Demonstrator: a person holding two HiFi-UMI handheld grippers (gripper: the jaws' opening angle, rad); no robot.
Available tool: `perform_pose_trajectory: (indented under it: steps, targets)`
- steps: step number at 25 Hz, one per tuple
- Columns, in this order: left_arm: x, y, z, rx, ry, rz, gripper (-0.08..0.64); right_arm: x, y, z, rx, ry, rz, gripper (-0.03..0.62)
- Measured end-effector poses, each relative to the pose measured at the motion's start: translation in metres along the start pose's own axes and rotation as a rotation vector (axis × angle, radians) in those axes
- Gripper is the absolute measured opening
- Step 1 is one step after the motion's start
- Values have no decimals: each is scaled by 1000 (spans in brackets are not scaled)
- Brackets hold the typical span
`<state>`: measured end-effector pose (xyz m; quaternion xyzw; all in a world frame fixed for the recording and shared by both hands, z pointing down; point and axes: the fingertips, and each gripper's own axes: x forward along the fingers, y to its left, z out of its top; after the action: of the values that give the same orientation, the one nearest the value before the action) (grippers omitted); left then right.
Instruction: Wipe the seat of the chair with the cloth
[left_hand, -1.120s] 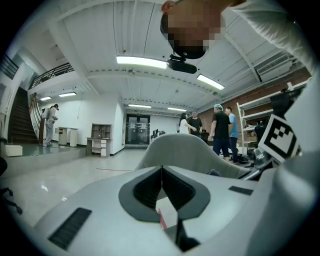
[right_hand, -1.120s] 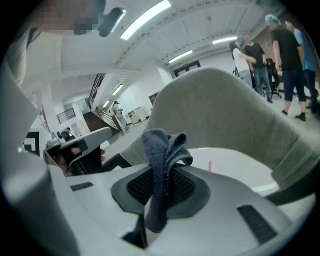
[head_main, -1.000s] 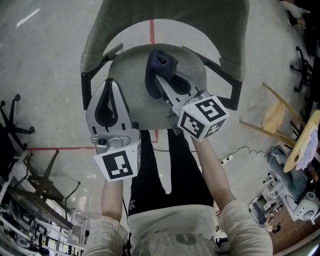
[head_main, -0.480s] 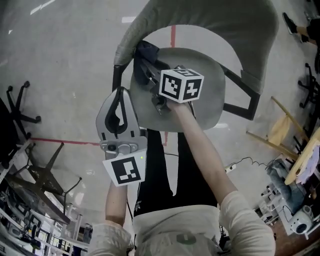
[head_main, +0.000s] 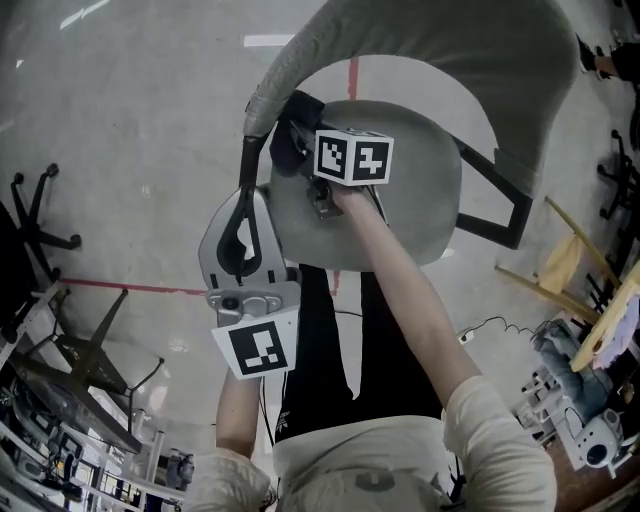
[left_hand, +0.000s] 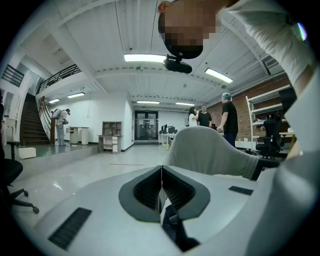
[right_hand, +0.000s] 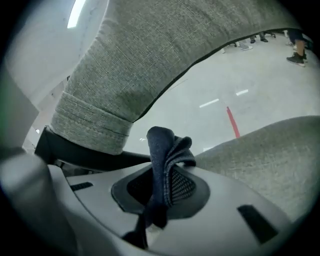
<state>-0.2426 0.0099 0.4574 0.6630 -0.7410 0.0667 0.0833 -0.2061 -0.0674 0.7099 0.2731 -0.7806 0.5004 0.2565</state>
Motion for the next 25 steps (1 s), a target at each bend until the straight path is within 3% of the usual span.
perform_pose_trajectory:
  steps: [13, 25]
  targets:
    - [12, -11, -1, 4, 11, -16, 15, -18, -43, 7, -94, 23, -125, 57]
    - [32, -54, 2, 18, 13, -94, 15, -91, -125, 22, -167, -8, -304, 57]
